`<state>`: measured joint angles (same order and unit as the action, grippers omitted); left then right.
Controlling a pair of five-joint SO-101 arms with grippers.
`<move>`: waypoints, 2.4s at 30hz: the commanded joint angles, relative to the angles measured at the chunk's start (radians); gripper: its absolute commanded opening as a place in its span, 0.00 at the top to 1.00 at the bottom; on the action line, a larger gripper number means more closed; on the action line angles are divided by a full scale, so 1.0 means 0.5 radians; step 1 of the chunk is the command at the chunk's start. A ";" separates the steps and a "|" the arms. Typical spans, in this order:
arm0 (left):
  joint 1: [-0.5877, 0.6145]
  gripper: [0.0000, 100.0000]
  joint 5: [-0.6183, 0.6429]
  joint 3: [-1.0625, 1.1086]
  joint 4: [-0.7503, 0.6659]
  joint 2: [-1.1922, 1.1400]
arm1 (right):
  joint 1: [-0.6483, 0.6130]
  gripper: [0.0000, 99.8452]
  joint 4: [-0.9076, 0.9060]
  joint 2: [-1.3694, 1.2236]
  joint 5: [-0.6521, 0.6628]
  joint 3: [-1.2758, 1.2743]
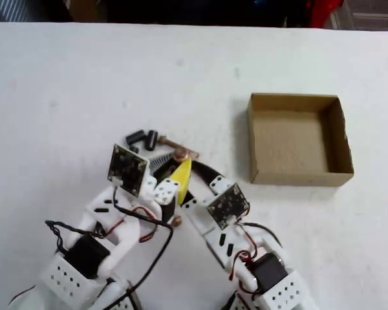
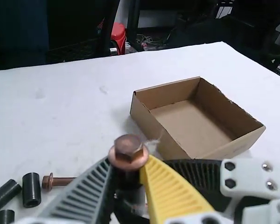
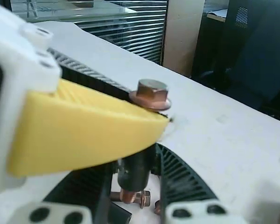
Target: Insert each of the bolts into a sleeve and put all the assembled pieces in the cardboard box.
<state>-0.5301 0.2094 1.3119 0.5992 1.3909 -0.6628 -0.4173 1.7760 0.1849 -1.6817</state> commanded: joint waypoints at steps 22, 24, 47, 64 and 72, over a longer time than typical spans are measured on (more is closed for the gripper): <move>0.262 0.61 0.003 0.025 -0.101 0.014 | 0.008 0.98 0.038 0.035 0.021 -0.018; 0.302 0.61 0.003 0.025 -0.147 0.014 | 0.008 0.98 0.038 0.035 0.025 -0.018; 1.134 0.77 0.000 -1.105 1.062 0.014 | 0.250 0.98 -0.118 0.038 0.025 -0.018; 1.290 0.98 -0.196 -0.810 1.479 0.732 | 0.575 0.98 -0.606 0.032 0.021 0.479; 1.297 0.98 -0.285 -0.411 1.479 0.876 | 0.793 0.98 -1.030 -0.066 0.028 1.175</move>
<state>0.1143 0.0775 1.0848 1.3357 1.8236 -0.3268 -0.8761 1.7760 0.1910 -1.3042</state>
